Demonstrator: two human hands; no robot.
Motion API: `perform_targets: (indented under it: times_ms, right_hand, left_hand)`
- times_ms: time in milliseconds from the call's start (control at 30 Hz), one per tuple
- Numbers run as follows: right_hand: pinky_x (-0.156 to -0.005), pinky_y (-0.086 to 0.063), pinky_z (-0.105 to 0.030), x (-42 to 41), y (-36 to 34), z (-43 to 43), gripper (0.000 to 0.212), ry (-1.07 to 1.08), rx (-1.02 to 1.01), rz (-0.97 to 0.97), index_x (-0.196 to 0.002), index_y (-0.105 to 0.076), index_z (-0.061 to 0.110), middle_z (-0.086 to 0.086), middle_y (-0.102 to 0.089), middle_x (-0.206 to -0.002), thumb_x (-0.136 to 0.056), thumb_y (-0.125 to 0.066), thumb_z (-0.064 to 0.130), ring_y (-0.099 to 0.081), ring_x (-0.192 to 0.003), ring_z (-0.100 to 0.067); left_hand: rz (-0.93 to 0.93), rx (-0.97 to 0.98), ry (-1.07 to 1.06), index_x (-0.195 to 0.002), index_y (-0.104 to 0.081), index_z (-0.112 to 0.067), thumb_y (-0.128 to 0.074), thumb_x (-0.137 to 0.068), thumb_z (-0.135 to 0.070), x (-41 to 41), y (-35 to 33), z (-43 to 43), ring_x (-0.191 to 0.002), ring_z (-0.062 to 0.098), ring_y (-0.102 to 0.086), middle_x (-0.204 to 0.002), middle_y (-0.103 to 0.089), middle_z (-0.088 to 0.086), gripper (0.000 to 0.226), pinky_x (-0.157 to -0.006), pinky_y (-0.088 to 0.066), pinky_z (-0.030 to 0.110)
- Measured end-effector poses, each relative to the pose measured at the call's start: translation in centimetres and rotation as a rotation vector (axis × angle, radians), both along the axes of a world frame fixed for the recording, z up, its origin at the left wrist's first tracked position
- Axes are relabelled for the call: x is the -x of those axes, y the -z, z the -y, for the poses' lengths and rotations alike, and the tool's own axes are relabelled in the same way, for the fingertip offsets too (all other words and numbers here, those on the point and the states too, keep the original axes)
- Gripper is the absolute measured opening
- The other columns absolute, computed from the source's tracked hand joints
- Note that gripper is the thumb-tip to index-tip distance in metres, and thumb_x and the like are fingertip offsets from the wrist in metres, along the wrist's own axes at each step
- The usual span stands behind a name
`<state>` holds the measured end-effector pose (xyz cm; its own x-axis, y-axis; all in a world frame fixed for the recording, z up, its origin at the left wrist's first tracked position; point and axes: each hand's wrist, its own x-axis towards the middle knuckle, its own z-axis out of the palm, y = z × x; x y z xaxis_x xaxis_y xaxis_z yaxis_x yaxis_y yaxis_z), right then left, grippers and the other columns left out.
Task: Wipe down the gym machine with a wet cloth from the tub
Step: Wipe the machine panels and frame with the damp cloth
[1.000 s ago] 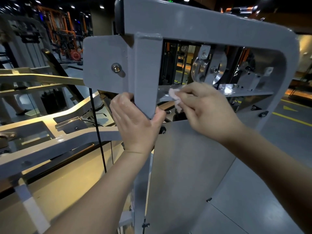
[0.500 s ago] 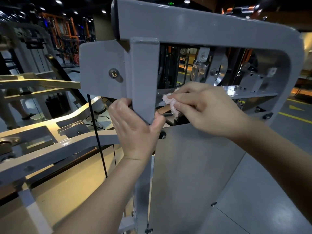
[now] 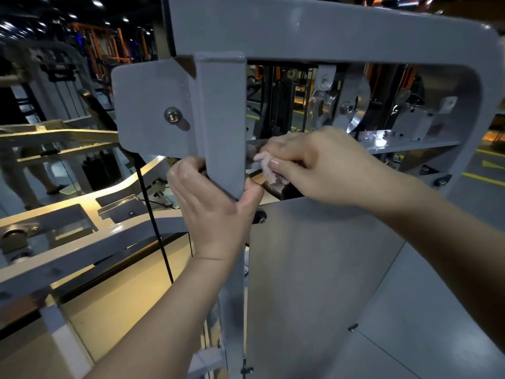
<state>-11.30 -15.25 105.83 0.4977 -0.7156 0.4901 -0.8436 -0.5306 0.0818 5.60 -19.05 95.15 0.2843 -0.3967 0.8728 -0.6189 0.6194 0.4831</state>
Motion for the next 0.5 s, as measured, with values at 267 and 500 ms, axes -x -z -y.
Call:
perform_targets:
  times_ms: [267,500]
  right_hand:
    - [-0.058,-0.035,-0.033,-1.4,-0.9,0.8,0.039,0.170,-0.106,0.001,-0.071,-0.058,0.026,0.004,-0.061,-0.070,-0.102,-0.038,0.040,-0.055,-0.066,-0.016]
    - [-0.069,-0.048,-0.034,-0.9,-0.5,-0.1,0.040,0.139,-0.094,0.085,-0.094,-0.074,0.024,-0.001,-0.072,-0.084,-0.102,-0.039,0.042,-0.065,-0.082,-0.024]
  left_hand:
    - [0.006,-0.032,-0.004,-0.116,-0.041,0.005,-0.075,-0.069,-0.020,0.1,0.0,-0.2,-0.103,0.029,-0.039,-0.112,-0.040,0.017,0.064,-0.083,-0.046,0.050]
    - [-0.004,-0.039,0.003,-0.118,-0.039,0.002,-0.073,-0.072,-0.025,0.2,-0.2,-0.5,-0.105,0.034,-0.043,-0.114,-0.033,0.009,0.063,-0.085,-0.047,0.054]
